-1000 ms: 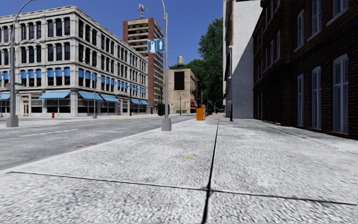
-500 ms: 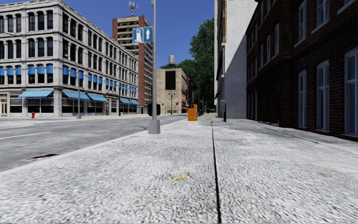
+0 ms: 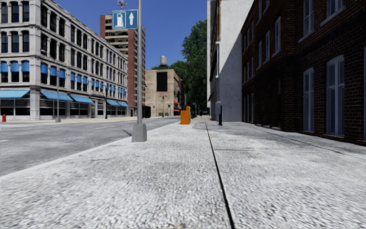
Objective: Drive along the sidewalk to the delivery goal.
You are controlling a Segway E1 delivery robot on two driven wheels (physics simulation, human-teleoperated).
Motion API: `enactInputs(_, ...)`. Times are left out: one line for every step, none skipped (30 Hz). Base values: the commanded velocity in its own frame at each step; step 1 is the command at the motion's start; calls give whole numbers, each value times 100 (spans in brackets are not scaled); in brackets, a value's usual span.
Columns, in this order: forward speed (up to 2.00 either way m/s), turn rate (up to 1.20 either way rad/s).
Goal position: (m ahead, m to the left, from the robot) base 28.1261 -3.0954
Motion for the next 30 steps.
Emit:
enactInputs(200, -32)
enactInputs(200, -32)
enactInputs(200, -32)
enactInputs(200, -32)
enactInputs(200, -32)
enactInputs(200, -30)
enactInputs(200, -29)
enactInputs(200, -29)
enactInputs(200, -29)
enactInputs(200, -29)
enactInputs(200, -29)
enactInputs(200, -25)
enactInputs(200, -15)
enactInputs(200, -9)
enactInputs(200, -9)
enactInputs(200, -8)
enactInputs(200, -7)
enactInputs(200, -7)
enactInputs(200, -7)
enactInputs(200, -4)
enactInputs(200, -1)
enactInputs(200, -1)
enactInputs(200, 0)
enactInputs(200, -4)
enactInputs(200, -12)
enactInputs(200, -12)
enactInputs(200, -19)
enactInputs(200, -25)
enactInputs(200, -25)
enactInputs(200, -29)
